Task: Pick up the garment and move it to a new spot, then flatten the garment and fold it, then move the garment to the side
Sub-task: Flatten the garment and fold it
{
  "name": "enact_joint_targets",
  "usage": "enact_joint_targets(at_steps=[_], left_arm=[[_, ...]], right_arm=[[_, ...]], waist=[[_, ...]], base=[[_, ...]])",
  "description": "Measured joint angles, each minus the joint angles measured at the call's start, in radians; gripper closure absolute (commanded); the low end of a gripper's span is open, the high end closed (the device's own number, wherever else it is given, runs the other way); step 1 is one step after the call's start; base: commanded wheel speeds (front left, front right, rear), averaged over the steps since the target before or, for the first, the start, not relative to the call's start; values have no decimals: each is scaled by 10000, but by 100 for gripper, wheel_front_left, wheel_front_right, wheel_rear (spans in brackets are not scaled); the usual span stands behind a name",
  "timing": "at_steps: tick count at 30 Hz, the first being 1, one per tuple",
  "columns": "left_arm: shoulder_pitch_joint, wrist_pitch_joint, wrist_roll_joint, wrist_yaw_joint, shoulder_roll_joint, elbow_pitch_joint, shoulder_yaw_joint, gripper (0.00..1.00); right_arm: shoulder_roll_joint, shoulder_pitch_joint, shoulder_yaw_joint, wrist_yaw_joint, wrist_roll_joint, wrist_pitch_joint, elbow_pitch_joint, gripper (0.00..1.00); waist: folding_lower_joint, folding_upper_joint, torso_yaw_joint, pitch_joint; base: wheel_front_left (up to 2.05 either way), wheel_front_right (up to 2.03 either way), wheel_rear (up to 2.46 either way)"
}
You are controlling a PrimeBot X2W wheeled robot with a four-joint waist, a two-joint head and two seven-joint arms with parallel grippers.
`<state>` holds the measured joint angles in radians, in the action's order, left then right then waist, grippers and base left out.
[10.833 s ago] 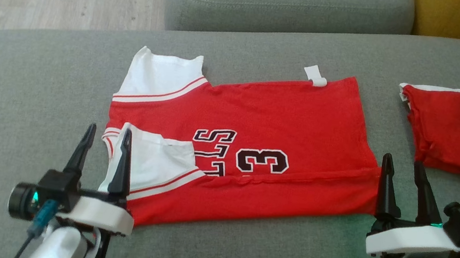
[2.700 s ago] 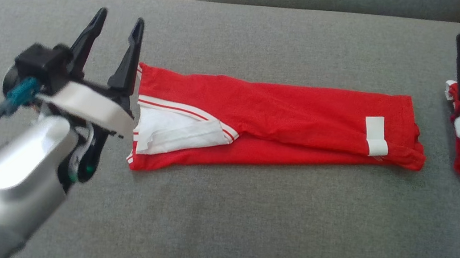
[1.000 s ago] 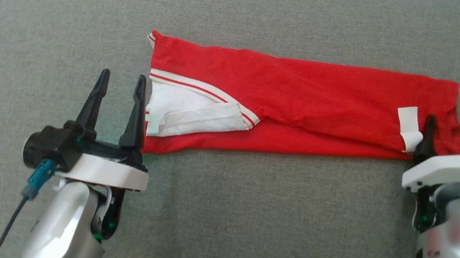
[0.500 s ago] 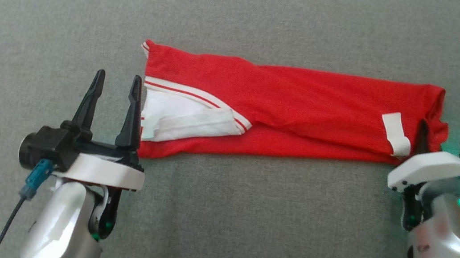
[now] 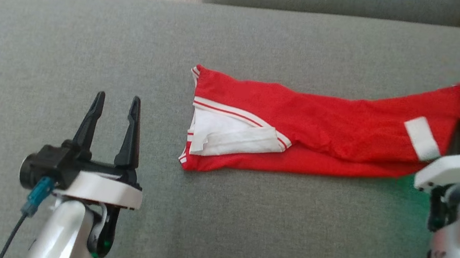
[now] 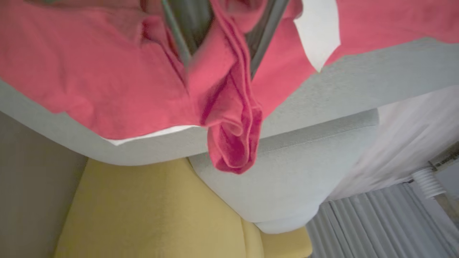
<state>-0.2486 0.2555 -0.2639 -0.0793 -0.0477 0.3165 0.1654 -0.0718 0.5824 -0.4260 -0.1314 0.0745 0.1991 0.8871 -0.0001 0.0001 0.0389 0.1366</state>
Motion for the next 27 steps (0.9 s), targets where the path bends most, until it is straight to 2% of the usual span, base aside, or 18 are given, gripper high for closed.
enact_joint_targets(at_steps=[3, 10, 14, 20, 27], left_arm=[[151, 0, 0, 4, 2, 0, 2, 0], [333, 0, 0, 13, 6, -6, 21, 0], [333, 0, 0, 13, 10, -12, 48, 0], [321, 0, 13, 13, 10, -13, 169, 0], [213, 0, 6, 13, 13, -12, 303, 0]], right_arm=[[138, -32, 734, 0, -159, -159, -360, 100], [127, -114, 4644, 0, -3762, -593, -907, 100], [119, -298, 6253, 0, -5001, -763, -1375, 100], [115, -310, 7833, 0, -6613, -752, -1453, 100], [105, 247, 9216, 0, -7929, -355, -708, 100]], waist=[[0, 0, -10, -283], [-1, 0, 101, -736], [-1, 0, 251, -800], [0, 0, 640, -692], [1, 0, 1221, -372]], base=[[0, 0, 0], [0, 0, 0], [0, 0, 0], [0, 0, 0], [0, 0, 0]])
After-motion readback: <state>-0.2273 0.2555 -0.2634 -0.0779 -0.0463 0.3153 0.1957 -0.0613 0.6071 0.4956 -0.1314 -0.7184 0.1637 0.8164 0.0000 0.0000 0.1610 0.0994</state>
